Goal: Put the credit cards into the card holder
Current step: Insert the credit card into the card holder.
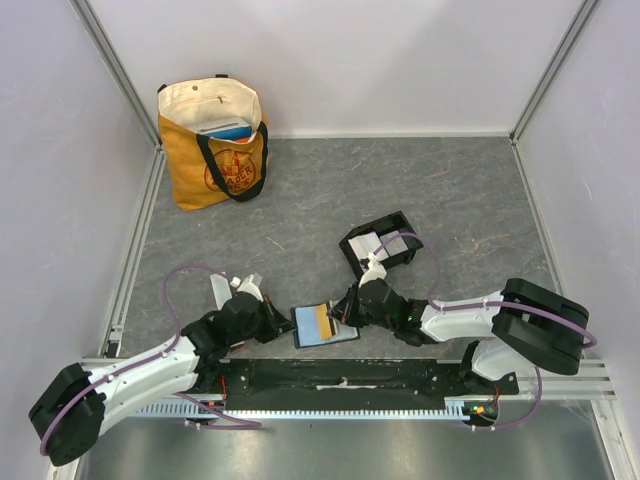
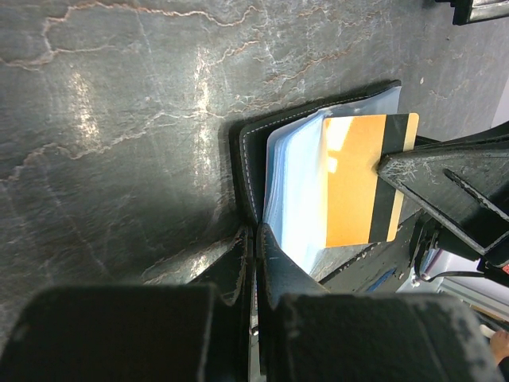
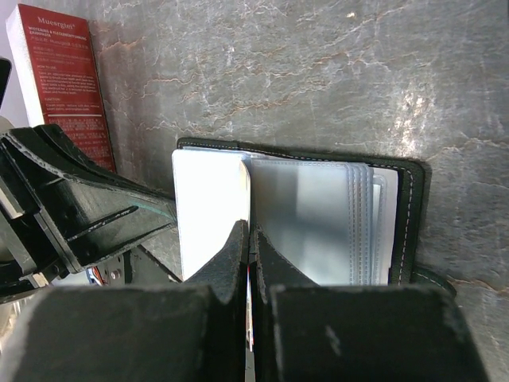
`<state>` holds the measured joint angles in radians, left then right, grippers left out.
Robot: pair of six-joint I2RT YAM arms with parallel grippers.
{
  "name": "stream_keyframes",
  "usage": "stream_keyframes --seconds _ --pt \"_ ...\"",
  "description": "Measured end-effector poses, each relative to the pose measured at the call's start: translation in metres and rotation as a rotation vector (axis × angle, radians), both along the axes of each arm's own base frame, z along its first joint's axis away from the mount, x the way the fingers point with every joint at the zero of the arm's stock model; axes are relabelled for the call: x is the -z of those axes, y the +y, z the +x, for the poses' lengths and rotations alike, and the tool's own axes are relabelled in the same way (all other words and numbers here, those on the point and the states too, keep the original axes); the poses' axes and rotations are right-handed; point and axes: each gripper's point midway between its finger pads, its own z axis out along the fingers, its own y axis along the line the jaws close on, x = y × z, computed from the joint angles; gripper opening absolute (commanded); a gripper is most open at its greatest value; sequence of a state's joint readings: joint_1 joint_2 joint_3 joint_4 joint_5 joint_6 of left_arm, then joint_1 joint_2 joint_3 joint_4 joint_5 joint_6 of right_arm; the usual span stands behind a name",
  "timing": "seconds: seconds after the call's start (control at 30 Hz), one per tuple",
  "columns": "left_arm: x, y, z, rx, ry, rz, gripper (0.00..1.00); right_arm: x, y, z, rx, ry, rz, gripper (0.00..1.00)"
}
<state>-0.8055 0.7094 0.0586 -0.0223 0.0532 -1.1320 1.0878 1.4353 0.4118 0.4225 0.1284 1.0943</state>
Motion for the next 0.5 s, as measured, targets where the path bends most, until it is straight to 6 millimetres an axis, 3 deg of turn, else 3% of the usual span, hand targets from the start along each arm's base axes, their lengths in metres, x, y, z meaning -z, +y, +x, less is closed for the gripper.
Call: stream_keyframes --seconds 0.5 --pt "-0.0014 0.0011 -0.0002 -0.003 -0.004 -0.002 0.02 0.0014 -0.0006 -0.0032 0.035 0.064 0.034 0.00"
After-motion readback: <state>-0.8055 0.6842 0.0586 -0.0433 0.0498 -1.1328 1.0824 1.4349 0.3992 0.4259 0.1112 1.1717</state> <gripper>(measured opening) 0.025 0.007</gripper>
